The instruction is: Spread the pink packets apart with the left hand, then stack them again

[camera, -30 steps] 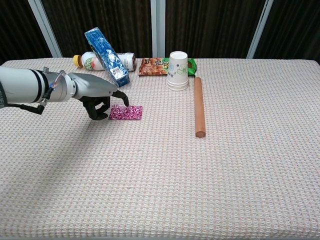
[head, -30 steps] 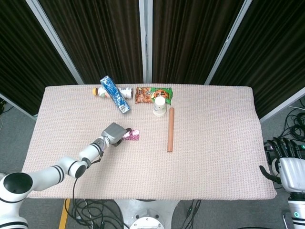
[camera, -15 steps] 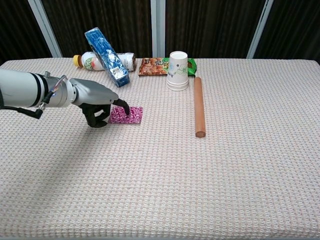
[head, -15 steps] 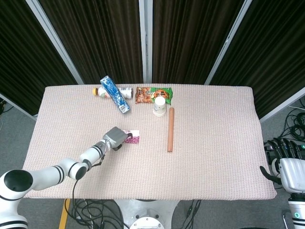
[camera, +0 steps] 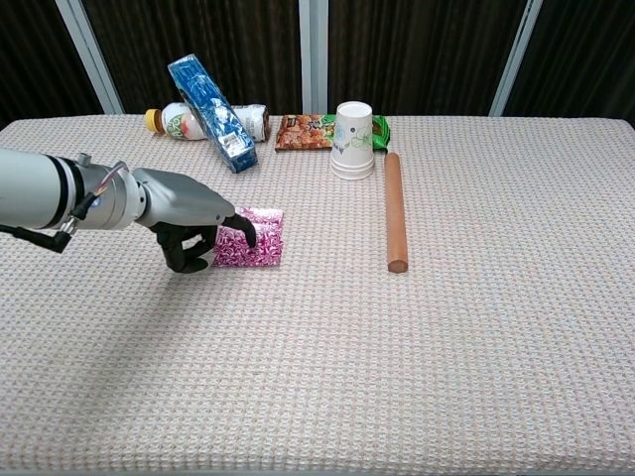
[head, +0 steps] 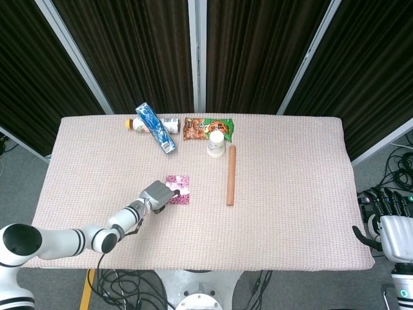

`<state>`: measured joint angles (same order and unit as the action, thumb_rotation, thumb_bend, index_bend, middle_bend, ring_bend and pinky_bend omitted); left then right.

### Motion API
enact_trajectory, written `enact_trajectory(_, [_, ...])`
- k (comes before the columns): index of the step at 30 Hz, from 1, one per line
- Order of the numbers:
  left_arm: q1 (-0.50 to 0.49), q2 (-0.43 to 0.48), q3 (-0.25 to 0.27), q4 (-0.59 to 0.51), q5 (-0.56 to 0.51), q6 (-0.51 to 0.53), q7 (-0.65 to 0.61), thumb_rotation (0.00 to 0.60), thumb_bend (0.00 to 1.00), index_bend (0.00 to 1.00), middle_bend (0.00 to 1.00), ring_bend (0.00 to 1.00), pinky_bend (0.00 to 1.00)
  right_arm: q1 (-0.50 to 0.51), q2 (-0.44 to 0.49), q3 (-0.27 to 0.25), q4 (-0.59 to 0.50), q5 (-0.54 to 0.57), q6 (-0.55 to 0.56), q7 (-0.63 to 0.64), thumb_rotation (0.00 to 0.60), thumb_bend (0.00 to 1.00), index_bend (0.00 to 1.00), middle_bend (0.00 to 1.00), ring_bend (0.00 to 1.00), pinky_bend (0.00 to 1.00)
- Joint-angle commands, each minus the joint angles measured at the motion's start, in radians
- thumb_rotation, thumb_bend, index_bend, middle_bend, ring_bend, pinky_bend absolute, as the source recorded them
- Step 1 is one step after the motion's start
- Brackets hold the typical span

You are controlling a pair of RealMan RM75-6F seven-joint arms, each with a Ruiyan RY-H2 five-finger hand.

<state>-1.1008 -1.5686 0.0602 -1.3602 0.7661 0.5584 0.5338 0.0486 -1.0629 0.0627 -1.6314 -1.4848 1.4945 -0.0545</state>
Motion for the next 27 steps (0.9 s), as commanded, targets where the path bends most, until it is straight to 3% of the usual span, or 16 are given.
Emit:
enact_trajectory(1, [-0.022,0.016,0.024,-0.045,-0.041,0.035,0.029,0.600,0.53,0.22,0.83,0.84,0.94,-0.001,0.000,0.000,0.000,-0.002,0.003,0.002,0.500,0.16,0.14,0.09,0.00,0.00])
enact_trajectory(14, [-0.056,0.037,0.060,-0.133,-0.107,0.085,0.055,0.600,0.53,0.22,0.83,0.84,0.94,-0.009,0.002,0.000,0.006,-0.005,0.015,0.014,0.497,0.16,0.14,0.09,0.00,0.00])
enact_trajectory(20, [-0.051,0.028,0.051,-0.118,-0.105,0.135,0.055,0.600,0.53,0.22,0.83,0.84,0.94,-0.013,0.002,-0.001,0.008,-0.003,0.017,0.017,0.499,0.16,0.13,0.09,0.00,0.00])
enact_trajectory(27, [-0.065,0.007,0.074,-0.090,-0.159,0.106,0.075,0.600,0.53,0.22,0.83,0.84,0.94,-0.017,0.006,0.000,0.006,0.000,0.019,0.016,0.494,0.16,0.14,0.09,0.00,0.00])
